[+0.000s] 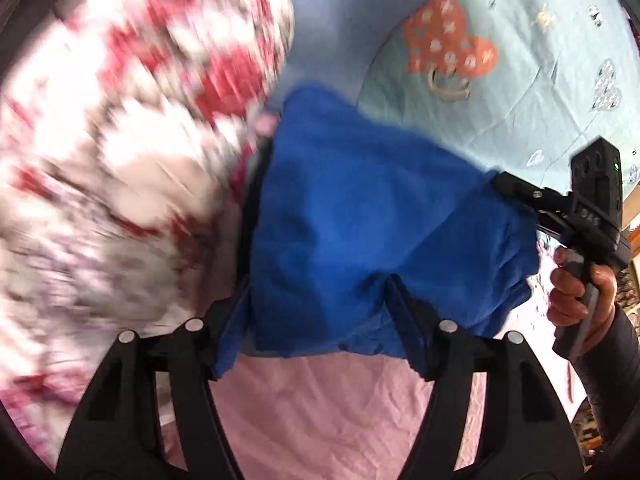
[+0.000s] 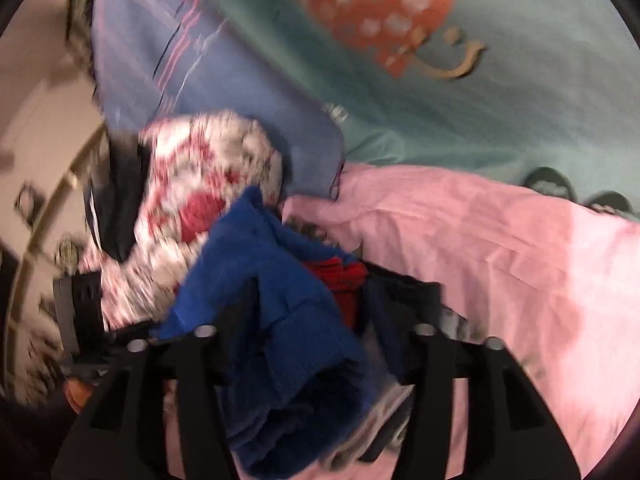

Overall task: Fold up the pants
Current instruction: 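Lift the bundle with both tools and carry it toward the folded clothes stack, then lower the bundle onto the grey clothes stack and open both tools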

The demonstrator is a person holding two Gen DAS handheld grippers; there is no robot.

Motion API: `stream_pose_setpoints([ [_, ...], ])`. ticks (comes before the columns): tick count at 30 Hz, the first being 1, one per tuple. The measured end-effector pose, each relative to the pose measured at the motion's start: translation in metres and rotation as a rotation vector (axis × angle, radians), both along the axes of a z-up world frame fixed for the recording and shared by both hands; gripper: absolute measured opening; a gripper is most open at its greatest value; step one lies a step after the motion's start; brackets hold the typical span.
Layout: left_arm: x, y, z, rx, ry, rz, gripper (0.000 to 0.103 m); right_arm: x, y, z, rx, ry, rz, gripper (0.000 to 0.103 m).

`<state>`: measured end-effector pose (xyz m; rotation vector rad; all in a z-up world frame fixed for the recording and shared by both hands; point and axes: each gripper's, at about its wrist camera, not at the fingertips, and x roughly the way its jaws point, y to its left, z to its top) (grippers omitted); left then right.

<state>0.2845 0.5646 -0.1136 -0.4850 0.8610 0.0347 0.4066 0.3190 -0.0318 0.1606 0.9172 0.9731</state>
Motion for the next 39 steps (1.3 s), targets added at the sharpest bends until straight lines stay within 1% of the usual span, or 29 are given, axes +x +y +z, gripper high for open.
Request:
stream_pose_setpoints([
  [1, -0.006, 0.001, 0.011, 0.01, -0.031, 0.014, 0.069, -0.007, -0.007, 0.014, 0.04, -0.024, -0.011, 0.056],
  [3, -0.011, 0.003, 0.03, 0.003, -0.098, 0.029, 0.072, -0.024, -0.01, 0.035, 0.085, -0.079, -0.009, 0.056],
  [4, -0.01, 0.002, 0.036, -0.005, -0.124, 0.028, 0.072, -0.031, -0.008, 0.04, 0.098, -0.097, 0.006, 0.056],
  [6, -0.002, -0.004, 0.038, -0.031, -0.159, 0.008, 0.073, -0.049, 0.003, 0.045, 0.116, -0.127, 0.062, 0.055],
  [7, 0.007, -0.01, 0.032, -0.034, -0.158, -0.006, 0.073, -0.056, 0.012, 0.042, 0.109, -0.133, 0.101, 0.054],
  [8, 0.014, -0.013, 0.023, -0.03, -0.144, -0.01, 0.073, -0.059, 0.018, 0.037, 0.089, -0.137, 0.118, 0.049],
  [10, 0.023, -0.022, 0.0, -0.032, -0.111, -0.029, 0.073, -0.06, 0.031, 0.014, -0.005, -0.13, 0.113, 0.044],
  [11, 0.032, -0.026, -0.01, -0.019, -0.085, -0.032, 0.072, -0.057, 0.033, 0.001, -0.054, -0.125, 0.094, 0.041],
  [12, 0.038, -0.03, -0.021, 0.012, -0.061, -0.033, 0.072, -0.053, 0.033, -0.013, -0.102, -0.135, 0.072, 0.031],
  [13, 0.038, -0.033, -0.028, 0.036, -0.056, -0.041, 0.072, -0.048, 0.031, -0.025, -0.12, -0.145, 0.062, 0.027],
  [14, 0.039, -0.037, -0.033, 0.059, -0.06, -0.055, 0.073, -0.044, 0.027, -0.033, -0.108, -0.151, 0.06, 0.022],
  [17, 0.04, -0.05, -0.039, 0.151, -0.071, -0.077, 0.074, -0.032, 0.014, -0.042, -0.041, -0.102, 0.04, 0.02],
  [19, 0.039, -0.055, -0.04, 0.195, -0.058, -0.073, 0.074, -0.035, 0.019, -0.041, -0.062, -0.131, 0.038, 0.02],
  [20, 0.038, -0.056, -0.039, 0.201, -0.045, -0.063, 0.074, -0.038, 0.021, -0.037, -0.075, -0.127, 0.03, 0.02],
  [21, 0.037, -0.056, -0.035, 0.201, -0.033, -0.051, 0.075, -0.039, 0.021, -0.031, -0.079, -0.118, 0.023, 0.023],
  [22, 0.033, -0.056, -0.03, 0.2, -0.019, -0.039, 0.079, -0.045, 0.021, -0.022, -0.082, -0.11, 0.015, 0.024],
  [23, 0.032, -0.057, -0.025, 0.205, -0.011, -0.03, 0.082, -0.05, 0.021, -0.016, -0.084, -0.108, 0.01, 0.03],
  [24, 0.025, -0.06, -0.018, 0.23, -0.005, -0.011, 0.088, -0.064, 0.018, -0.002, -0.087, -0.124, -0.01, 0.041],
  [25, 0.019, -0.062, -0.013, 0.254, -0.009, 0.001, 0.092, -0.072, 0.016, 0.006, -0.092, -0.146, -0.034, 0.046],
  [26, 0.011, -0.065, -0.006, 0.282, -0.015, 0.008, 0.092, -0.085, 0.012, 0.015, -0.099, -0.178, -0.06, 0.055],
  [27, 0.001, -0.069, 0.002, 0.31, -0.02, 0.012, 0.093, -0.103, 0.007, 0.026, -0.103, -0.209, -0.079, 0.056],
  [28, -0.005, -0.072, 0.008, 0.327, -0.024, 0.014, 0.095, -0.114, 0.004, 0.03, -0.106, -0.218, -0.09, 0.056],
  [29, -0.014, -0.076, 0.015, 0.347, -0.031, 0.016, 0.096, -0.125, -0.001, 0.034, -0.111, -0.223, -0.106, 0.058],
  [30, -0.024, -0.079, 0.022, 0.364, -0.035, 0.02, 0.098, -0.141, -0.006, 0.038, -0.127, -0.228, -0.131, 0.063],
  [31, -0.035, -0.084, 0.03, 0.381, -0.039, 0.026, 0.099, -0.152, -0.011, 0.04, -0.142, -0.237, -0.149, 0.064],
  [35, -0.07, -0.097, 0.052, 0.403, -0.045, 0.032, 0.1, -0.198, -0.022, 0.044, -0.244, -0.273, -0.199, 0.075],
  [36, -0.078, -0.1, 0.056, 0.409, -0.048, 0.034, 0.1, -0.205, -0.024, 0.044, -0.26, -0.268, -0.203, 0.086],
  [38, -0.096, -0.108, 0.064, 0.419, -0.057, 0.037, 0.101, -0.221, -0.028, 0.044, -0.273, -0.273, -0.207, 0.101],
  [39, -0.103, -0.111, 0.067, 0.418, -0.059, 0.033, 0.101, -0.231, -0.031, 0.045, -0.281, -0.288, -0.217, 0.101],
])
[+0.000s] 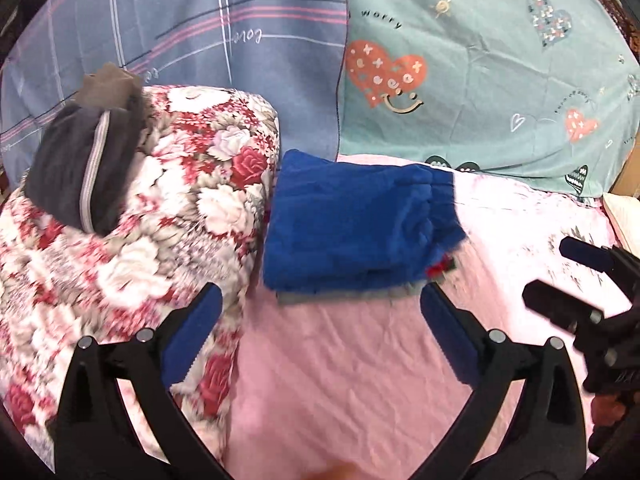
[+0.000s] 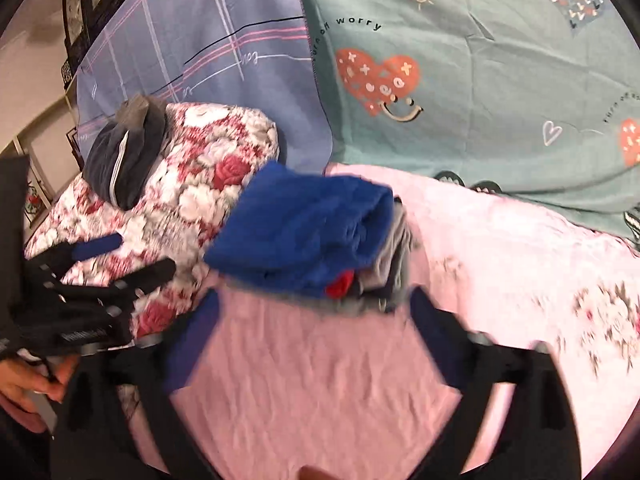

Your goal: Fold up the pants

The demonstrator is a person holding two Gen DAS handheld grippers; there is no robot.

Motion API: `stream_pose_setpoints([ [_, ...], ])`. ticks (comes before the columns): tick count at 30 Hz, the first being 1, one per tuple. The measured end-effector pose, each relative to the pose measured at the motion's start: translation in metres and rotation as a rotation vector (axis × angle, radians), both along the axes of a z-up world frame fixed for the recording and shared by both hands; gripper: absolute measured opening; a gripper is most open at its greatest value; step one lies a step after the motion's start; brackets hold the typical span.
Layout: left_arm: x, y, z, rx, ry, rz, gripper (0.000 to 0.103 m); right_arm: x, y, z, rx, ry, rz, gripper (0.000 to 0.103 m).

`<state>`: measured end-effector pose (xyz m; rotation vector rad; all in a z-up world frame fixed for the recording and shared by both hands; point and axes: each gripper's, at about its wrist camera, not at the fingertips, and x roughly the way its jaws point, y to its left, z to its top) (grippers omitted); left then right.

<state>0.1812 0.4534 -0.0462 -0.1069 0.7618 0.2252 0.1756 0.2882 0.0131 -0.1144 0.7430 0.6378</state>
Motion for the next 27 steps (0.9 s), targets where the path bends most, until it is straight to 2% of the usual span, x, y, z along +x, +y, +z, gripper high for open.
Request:
stream_pose_setpoints([
  [5, -0.037, -0.014, 0.009, 0.011, -0.012, 0.007, 0.101, -0.03, -0.009, -0.001, -0.065, -0.017, -0.036, 0.102],
  [7, -0.049, -0.018, 0.012, -0.006, -0.016, -0.003, 0.101, -0.038, -0.013, -0.002, -0.073, -0.016, -0.052, 0.102],
  [11, -0.068, -0.025, 0.013, 0.015, -0.006, 0.006, 0.101, -0.048, -0.022, -0.004, -0.058, 0.003, -0.08, 0.102],
  [18, -0.084, -0.034, 0.013, 0.015, 0.01, 0.0, 0.101, -0.067, -0.032, -0.004, -0.07, -0.023, -0.092, 0.102],
  [27, -0.087, -0.047, 0.012, 0.018, 0.017, -0.031, 0.101, -0.081, -0.042, -0.002, -0.101, -0.054, -0.105, 0.102],
])
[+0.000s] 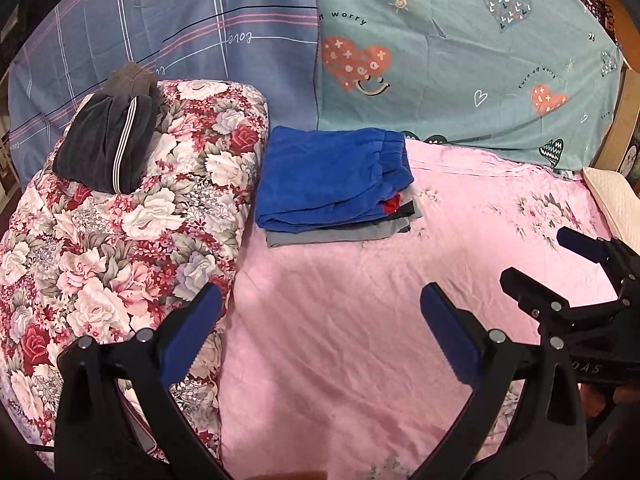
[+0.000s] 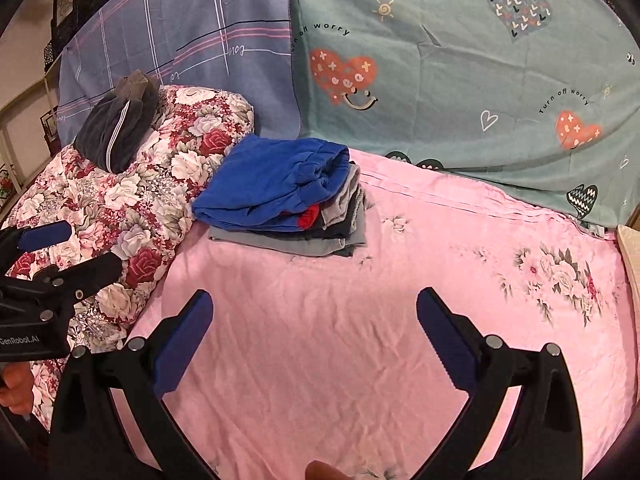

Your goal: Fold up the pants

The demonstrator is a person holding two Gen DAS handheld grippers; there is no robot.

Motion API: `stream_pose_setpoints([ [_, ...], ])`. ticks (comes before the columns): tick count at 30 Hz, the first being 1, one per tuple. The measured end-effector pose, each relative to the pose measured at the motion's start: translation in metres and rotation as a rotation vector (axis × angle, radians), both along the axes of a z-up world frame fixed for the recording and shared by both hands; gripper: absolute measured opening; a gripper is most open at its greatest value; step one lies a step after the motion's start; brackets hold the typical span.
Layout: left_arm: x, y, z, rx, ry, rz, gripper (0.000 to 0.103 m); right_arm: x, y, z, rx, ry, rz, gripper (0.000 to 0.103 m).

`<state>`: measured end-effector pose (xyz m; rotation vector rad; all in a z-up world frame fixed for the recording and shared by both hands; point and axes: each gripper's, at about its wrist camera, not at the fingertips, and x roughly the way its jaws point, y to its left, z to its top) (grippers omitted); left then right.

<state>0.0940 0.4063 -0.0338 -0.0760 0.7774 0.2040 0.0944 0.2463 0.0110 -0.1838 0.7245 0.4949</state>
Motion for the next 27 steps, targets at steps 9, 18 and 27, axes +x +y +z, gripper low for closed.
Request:
stream_pose_setpoints([
  [9, -0.0009, -0.0056, -0.0015, -0.006, 0.008, -0.005, 0.101, -0.0047, -0.0056, 0.0055, 0.005, -0.007, -0.004, 0.102],
  [18, -0.0029, -0.0069, -0.0007, -0.002, 0.005, -0.001, 0.101, -0.0054, -0.0053, 0.0076, 0.009, -0.005, 0.001, 0.102],
  [27, -0.0034, -0.0067, -0.0011, -0.005, 0.011, 0.003, 0.101, -0.0067, -0.0045, 0.0078, 0.013, -0.002, 0.001, 0.102],
])
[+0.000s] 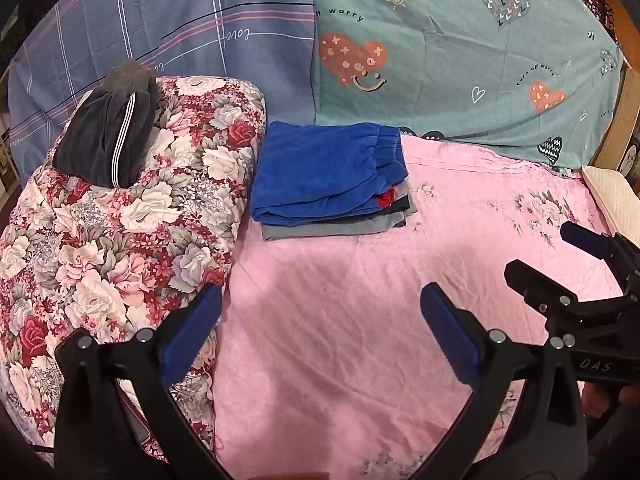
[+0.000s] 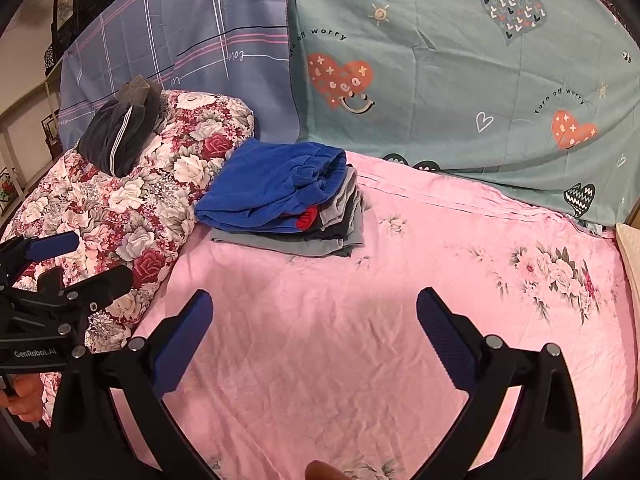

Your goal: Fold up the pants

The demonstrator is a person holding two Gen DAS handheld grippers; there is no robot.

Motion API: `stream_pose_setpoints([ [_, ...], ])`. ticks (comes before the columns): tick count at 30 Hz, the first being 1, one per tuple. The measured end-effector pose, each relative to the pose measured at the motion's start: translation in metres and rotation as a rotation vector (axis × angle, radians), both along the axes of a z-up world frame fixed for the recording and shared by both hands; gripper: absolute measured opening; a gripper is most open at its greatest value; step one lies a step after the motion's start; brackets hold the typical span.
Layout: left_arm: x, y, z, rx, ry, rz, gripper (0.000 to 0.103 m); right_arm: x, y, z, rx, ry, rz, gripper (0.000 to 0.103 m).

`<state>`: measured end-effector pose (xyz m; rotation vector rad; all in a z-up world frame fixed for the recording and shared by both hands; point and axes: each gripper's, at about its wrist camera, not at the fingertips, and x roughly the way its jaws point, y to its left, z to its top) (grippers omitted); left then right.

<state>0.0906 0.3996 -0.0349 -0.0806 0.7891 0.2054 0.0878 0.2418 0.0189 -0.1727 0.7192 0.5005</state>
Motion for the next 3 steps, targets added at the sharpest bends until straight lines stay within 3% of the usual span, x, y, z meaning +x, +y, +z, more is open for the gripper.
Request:
stream_pose_setpoints([
  [3, 0.0, 0.0002, 0.0004, 0.002, -0.002, 0.0, 0.101, -0.0013, 0.0021, 0.0009, 0.004, 0.0, 0.002, 0.102],
])
